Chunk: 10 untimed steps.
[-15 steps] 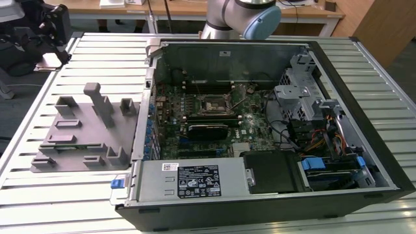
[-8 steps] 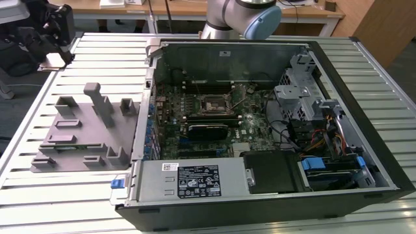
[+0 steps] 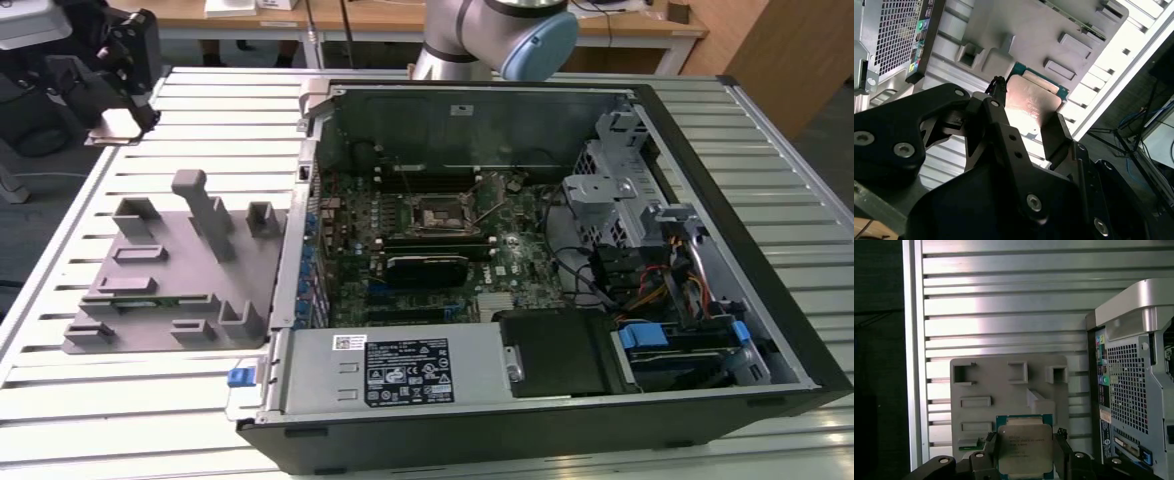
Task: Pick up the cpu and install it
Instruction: 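Pick up the cpu and move it towards the insertion slot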
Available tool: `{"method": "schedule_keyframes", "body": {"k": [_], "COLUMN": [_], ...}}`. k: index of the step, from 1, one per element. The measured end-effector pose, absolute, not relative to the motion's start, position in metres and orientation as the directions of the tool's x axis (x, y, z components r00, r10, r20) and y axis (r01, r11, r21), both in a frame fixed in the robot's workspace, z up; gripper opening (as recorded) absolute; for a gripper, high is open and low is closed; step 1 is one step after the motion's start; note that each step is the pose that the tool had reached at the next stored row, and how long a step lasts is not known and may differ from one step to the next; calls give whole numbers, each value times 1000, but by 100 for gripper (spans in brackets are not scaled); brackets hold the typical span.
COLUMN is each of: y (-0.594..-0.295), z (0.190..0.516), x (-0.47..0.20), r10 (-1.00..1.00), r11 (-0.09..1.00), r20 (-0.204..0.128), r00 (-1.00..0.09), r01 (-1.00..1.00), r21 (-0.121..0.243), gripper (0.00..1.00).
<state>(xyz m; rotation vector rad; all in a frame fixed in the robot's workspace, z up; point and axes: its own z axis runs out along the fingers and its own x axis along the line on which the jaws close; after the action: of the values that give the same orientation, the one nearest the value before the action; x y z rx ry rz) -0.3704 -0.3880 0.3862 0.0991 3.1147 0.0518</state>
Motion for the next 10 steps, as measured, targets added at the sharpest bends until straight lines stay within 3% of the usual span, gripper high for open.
{"method": "schedule_keyframes", "body": {"k": [10], "y": [-388], "z": [386], "x": [-362], "r10": [64], "r11": [997], "r20": [-24], "r00": [-998], "r01": [63], "r21": [34], "gripper": [53]}}
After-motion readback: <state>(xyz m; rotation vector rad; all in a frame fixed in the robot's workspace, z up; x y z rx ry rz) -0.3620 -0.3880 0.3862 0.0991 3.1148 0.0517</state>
